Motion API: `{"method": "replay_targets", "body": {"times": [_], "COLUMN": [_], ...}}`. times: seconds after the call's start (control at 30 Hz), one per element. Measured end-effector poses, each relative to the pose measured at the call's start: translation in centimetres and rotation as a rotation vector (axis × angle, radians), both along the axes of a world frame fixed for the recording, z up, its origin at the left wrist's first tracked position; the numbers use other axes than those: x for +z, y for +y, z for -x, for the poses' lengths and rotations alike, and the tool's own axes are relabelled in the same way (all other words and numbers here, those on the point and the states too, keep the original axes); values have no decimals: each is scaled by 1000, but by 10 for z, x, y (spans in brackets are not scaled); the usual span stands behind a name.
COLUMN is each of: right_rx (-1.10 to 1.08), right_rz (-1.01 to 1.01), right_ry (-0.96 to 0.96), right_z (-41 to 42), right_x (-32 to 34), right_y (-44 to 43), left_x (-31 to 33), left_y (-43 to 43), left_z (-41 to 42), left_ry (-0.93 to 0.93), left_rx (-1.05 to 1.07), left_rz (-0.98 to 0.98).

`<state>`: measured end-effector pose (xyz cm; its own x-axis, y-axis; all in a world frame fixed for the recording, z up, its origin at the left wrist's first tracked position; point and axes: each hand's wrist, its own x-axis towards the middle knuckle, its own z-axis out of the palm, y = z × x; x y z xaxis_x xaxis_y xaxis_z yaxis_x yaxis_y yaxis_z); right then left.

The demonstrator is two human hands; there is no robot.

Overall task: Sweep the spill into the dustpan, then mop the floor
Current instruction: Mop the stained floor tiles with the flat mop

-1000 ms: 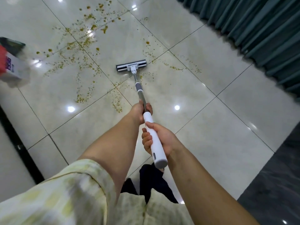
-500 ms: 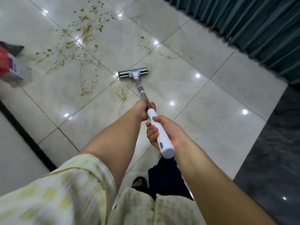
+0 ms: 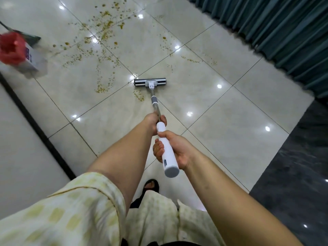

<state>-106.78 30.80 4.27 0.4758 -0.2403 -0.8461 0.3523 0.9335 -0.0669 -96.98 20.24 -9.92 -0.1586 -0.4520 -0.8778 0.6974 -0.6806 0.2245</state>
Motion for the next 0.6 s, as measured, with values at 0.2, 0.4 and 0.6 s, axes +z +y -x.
{"method": "replay_targets", "body": {"times": [0.2,0.4,0.6], "right_rx": [64,121,180], "right_rz": [7,51,36], "right_ry": [1,-38,-27], "right_z": [43,111,179], "right_x": [-2,-5,-6], "right_y": [52,141,218], "left_x": [2,8,1], "left_y": [58,155,240], "left_z": [37,94,154], "left_ry": [-8,-7,-12], "left_rx": [52,108,143], "left_rz": [12,19,15]}}
